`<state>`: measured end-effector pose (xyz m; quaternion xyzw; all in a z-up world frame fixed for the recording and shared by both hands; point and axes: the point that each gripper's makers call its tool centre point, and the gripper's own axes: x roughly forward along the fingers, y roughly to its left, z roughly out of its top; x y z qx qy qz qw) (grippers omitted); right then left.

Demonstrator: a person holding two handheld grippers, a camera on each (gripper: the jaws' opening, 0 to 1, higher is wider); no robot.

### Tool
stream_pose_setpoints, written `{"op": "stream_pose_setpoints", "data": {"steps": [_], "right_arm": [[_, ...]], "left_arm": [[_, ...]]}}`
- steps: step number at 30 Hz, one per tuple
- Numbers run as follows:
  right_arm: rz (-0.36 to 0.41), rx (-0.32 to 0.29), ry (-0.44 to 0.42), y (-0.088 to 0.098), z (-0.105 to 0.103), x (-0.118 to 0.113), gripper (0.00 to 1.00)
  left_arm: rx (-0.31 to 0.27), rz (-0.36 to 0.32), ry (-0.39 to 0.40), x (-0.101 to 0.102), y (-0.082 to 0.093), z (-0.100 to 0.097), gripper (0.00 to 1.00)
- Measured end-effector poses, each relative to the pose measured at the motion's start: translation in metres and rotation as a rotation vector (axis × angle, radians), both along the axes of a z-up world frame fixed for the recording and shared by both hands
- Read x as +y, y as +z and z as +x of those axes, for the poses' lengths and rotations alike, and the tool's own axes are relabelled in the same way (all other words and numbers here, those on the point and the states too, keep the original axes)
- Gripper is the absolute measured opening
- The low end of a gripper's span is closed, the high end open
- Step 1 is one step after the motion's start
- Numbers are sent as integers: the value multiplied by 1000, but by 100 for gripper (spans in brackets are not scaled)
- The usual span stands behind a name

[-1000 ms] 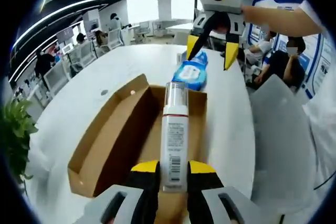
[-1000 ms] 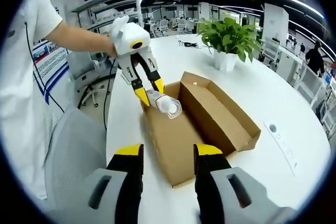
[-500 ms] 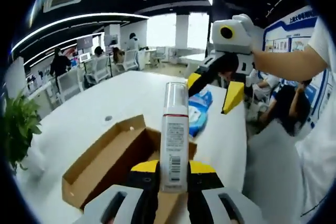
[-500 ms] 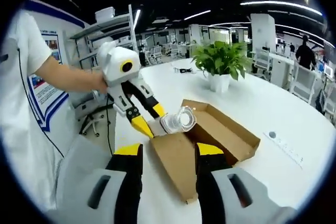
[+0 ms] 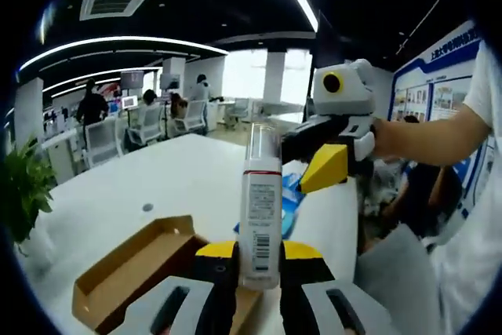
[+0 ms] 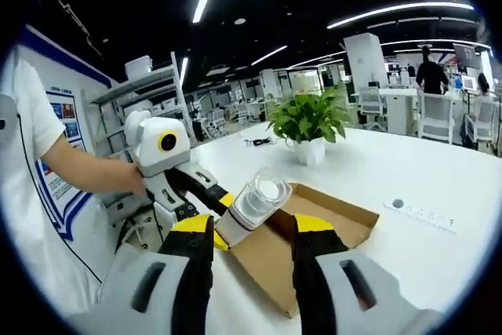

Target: Operate the shoe box by opening the lid, removing the specified soft item, and placing it in the target area until the item is outside and the box remains undamaged.

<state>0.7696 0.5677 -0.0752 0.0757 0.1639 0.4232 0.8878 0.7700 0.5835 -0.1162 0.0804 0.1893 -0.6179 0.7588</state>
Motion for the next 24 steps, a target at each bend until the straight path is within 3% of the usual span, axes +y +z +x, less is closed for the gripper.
{"op": "stream_pose_setpoints", "data": {"steps": [5, 17, 24], "right_arm": [[143, 38, -49, 6, 0, -6, 34], [219, 41, -73, 8, 1, -9, 28], [288, 48, -103, 9, 5, -12, 23]], "left_arm": [[-7, -30, -6, -15, 5, -6, 19], [-4, -48, -19, -29, 8, -16, 19], [1, -96, 11, -35, 14, -14, 19]]}}
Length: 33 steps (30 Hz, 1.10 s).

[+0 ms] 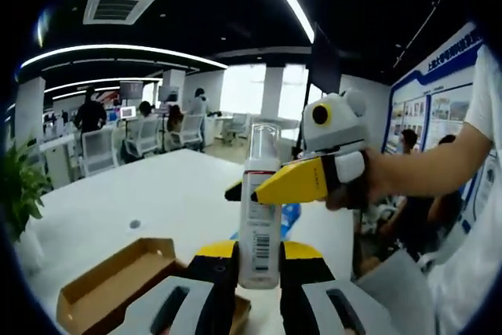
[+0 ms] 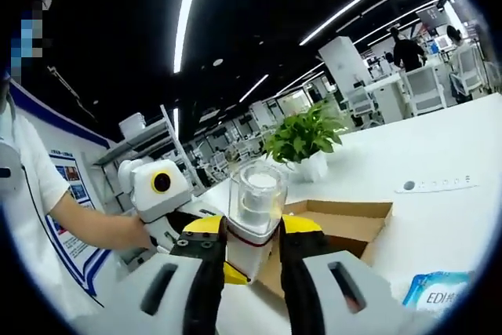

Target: Operate the shoe box by opening the lid, removing the specified soft item, and placing it in the target area until the item is outside and the box remains undamaged.

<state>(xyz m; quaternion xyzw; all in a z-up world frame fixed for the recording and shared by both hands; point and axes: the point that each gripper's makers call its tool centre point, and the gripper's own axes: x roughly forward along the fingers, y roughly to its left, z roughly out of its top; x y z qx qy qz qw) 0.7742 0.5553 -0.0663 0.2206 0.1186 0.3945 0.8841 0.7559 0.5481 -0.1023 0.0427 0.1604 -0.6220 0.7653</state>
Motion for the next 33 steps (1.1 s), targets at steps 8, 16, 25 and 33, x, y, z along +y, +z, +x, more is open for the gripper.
{"op": "stream_pose_setpoints", "data": {"steps": [8, 16, 25, 33], "right_arm": [[29, 1, -22, 3, 2, -6, 24], [76, 2, -51, 7, 4, -15, 23], [82, -23, -83, 6, 5, -26, 21], [86, -15, -90, 3, 8, -34, 21]], "left_arm": [[4, -33, 17, -7, 0, 2, 19], [18, -77, 29, -16, 4, 3, 19], [10, -83, 34, -27, 2, 7, 19], [-6, -67, 40, -34, -1, 10, 20]]}}
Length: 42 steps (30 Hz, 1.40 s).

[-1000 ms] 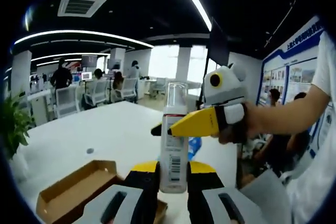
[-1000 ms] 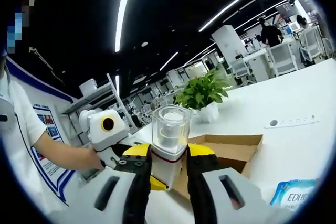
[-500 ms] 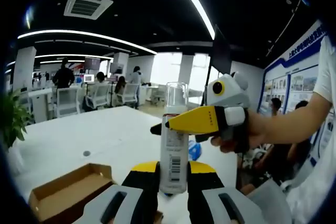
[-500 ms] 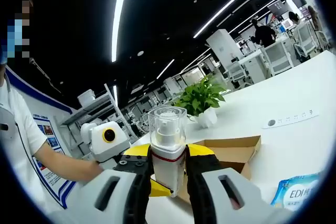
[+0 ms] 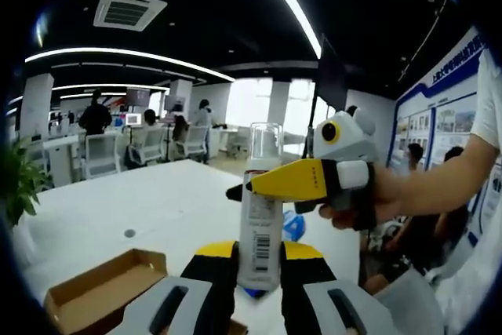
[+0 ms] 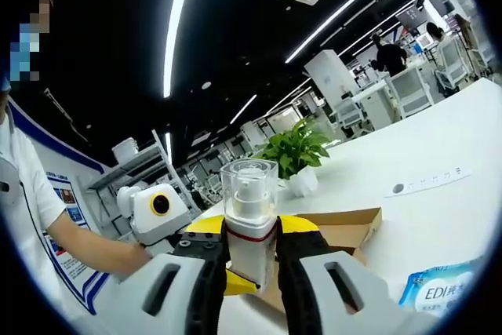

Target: Operate the shoe box by opening the lid, removing the specified soft item, and placing it in the target area until the item is outside and the box remains undamaged.

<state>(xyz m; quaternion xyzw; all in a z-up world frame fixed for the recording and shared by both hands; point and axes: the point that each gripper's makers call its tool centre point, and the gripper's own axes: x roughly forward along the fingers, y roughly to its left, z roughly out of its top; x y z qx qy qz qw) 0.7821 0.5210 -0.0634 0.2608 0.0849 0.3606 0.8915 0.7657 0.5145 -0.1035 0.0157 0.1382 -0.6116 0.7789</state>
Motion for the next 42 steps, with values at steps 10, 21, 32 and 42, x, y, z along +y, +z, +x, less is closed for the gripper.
{"op": "stream_pose_setpoints", "data": {"steps": [10, 21, 32, 42], "right_arm": [[4, -10, -32, -5, 7, -13, 21], [-65, -32, -120, -24, 24, -56, 21], [-226, -62, -194, -46, 39, -97, 21], [-372, -86, -241, -67, 64, -142, 21]], "left_arm": [[-47, 69, 21, -4, -16, 9, 28], [-29, 85, 36, 3, -22, 13, 29], [-6, 106, 28, 7, -29, 14, 31], [27, 125, 32, 14, -41, 14, 32]]}}
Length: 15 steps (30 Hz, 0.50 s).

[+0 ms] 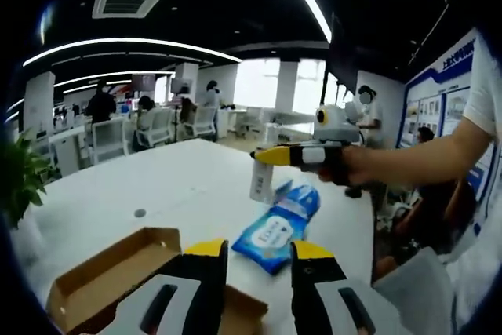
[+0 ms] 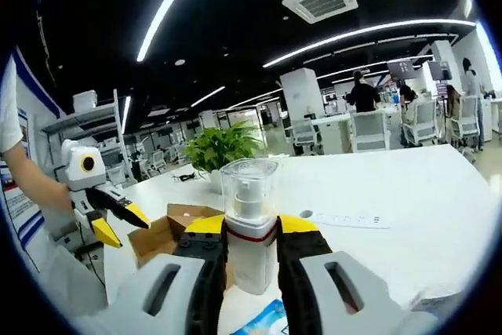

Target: Operate the shoe box by opening the lid, removing the specified soft item, and placing it in the target area until the item is outside and the box remains undamaged.

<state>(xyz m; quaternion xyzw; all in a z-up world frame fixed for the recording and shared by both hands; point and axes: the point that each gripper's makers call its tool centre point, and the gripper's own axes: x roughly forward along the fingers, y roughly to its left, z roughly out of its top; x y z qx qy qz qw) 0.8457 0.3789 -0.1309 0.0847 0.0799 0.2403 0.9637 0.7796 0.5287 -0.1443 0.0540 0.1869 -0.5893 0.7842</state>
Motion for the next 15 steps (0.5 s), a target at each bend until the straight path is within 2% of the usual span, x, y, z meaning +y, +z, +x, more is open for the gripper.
{"op": "stream_pose_setpoints", "data": {"steps": [7, 15], "right_arm": [[-44, 16, -39, -19, 12, -32, 21], [-90, 31, -65, -43, 21, -61, 21]], "left_arm": [[27, 26, 7, 4, -12, 1, 34], [52, 45, 9, 6, -16, -1, 35]]}}
